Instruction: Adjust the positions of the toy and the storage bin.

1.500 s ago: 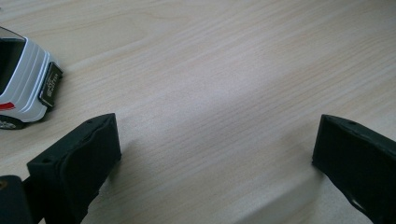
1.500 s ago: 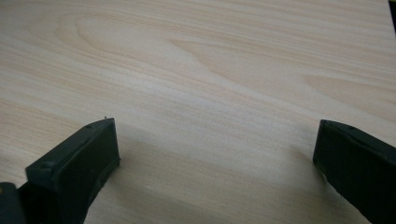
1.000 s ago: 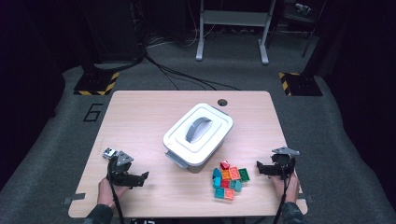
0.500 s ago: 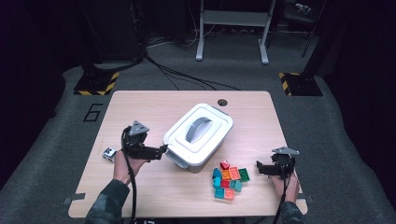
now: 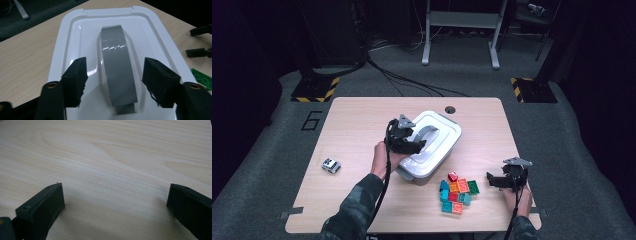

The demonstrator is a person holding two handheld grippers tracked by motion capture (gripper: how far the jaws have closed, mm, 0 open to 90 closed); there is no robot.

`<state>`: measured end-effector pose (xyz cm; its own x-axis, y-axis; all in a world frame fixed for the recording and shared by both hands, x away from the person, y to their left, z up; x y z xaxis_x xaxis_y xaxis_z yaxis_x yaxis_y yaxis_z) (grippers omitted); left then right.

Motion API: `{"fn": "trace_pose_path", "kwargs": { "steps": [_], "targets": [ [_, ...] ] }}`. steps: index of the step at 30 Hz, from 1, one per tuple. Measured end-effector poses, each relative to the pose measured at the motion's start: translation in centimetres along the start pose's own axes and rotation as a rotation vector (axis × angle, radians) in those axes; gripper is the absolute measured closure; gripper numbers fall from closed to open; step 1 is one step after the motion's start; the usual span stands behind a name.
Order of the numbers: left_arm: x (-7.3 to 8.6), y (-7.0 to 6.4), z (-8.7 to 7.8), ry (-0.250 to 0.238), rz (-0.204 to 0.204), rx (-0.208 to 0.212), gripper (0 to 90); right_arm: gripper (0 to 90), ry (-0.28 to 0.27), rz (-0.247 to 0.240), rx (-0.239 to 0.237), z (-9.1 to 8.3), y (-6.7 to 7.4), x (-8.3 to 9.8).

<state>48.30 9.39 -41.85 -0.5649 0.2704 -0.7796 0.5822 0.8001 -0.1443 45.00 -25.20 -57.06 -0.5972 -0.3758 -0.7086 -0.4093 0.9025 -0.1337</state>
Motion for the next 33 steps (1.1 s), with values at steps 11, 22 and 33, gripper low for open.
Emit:
{"fn": "trace_pose_path", "kwargs": {
  "steps": [11, 22, 33],
  "targets": [
    [0.2, -0.4, 0.5, -0.026, -0.031, 0.004, 64.7, 1.8, -0.003, -0.002, -0.002, 0.0, 0.0, 0.0],
    [0.6, -1.3, 0.0, -0.03, -0.1, -0.054, 67.1, 2.2, -0.003, 0.0, -0.002, 0.0, 0.0, 0.0],
    [1.5, -2.2, -0.7, -0.054, -0.16, -0.109, 67.2, 2.4, -0.003, 0.0, -0.002, 0.0, 0.1, 0.0]
  ]
}}
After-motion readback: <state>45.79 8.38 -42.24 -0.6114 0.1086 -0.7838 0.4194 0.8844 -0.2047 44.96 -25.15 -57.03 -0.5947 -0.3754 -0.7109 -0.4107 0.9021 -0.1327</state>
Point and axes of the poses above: each handheld gripper's, and its own axes: z roughly forward along the jaws, x roughly out of its underside, y roughly to its left, the point moved 6 cm from there along z, roughly forward along the jaws, and after that the axes turned 11 degrees about -z, right-handed, at the moved point
